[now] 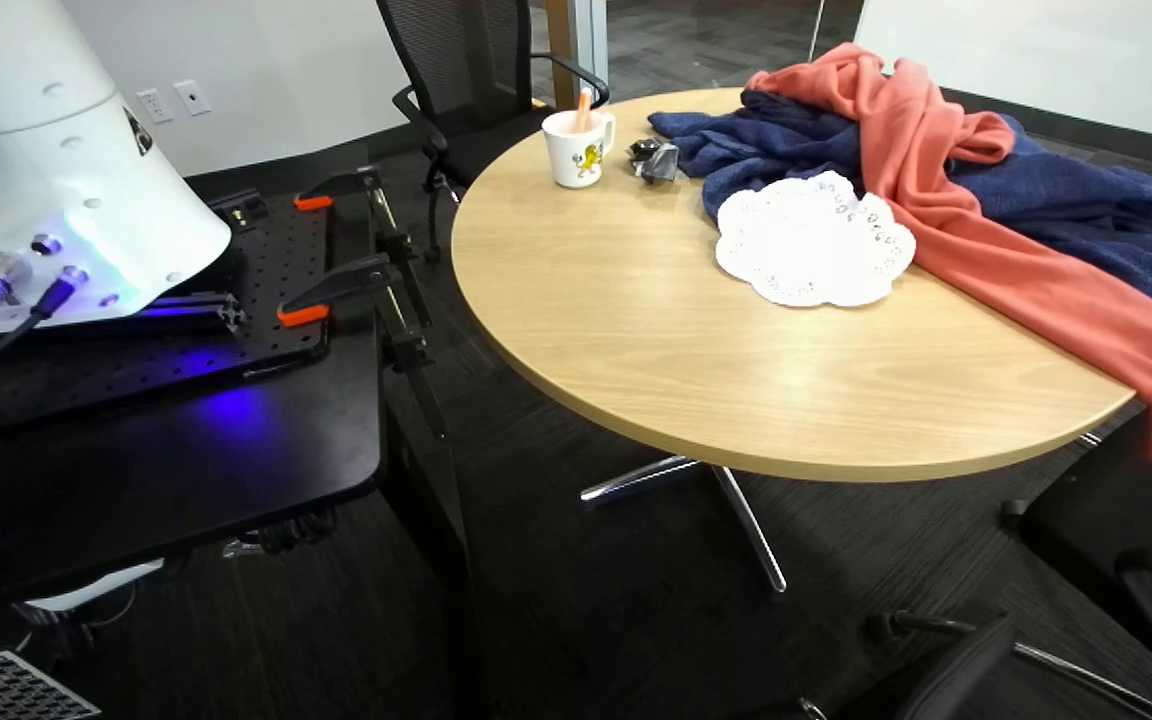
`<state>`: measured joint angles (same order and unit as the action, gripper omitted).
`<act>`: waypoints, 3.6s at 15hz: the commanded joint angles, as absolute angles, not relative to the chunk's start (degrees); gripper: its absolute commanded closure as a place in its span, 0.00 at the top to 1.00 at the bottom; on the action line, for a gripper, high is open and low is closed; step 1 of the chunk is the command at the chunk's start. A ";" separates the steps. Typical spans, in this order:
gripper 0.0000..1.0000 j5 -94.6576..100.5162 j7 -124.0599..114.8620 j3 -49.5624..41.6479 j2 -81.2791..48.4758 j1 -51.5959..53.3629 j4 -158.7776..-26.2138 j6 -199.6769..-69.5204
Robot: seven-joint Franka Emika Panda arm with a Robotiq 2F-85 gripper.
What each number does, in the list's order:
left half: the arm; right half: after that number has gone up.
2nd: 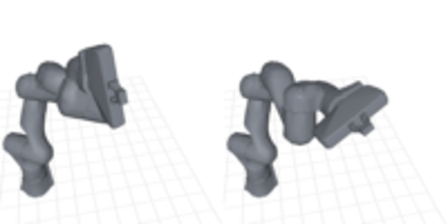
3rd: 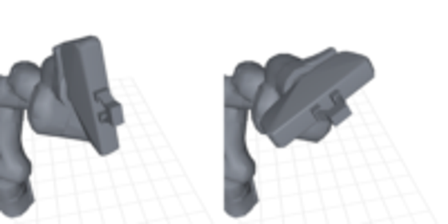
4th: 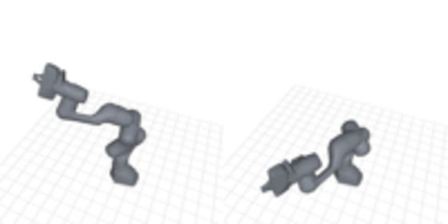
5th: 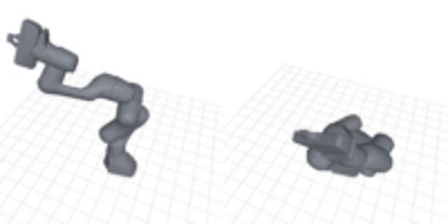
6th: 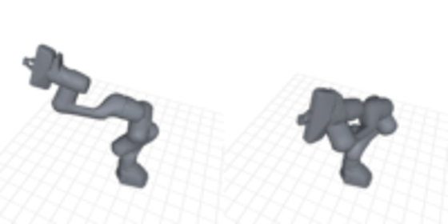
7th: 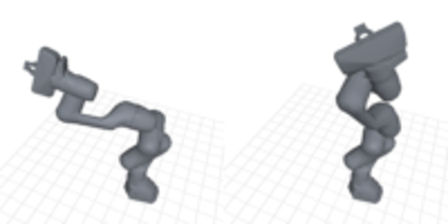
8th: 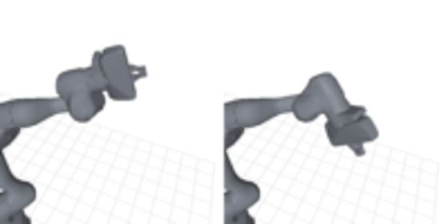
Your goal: Remove the marker from the mug cup and place it on the table
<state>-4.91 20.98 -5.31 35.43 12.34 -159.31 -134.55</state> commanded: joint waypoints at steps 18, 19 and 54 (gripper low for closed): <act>1.00 -8.68 23.81 -1.85 13.79 23.17 -157.93 -162.61; 1.00 -9.74 24.23 -2.04 11.53 24.17 -157.36 -164.39; 1.00 8.09 12.86 7.79 -20.53 13.74 -141.04 -175.95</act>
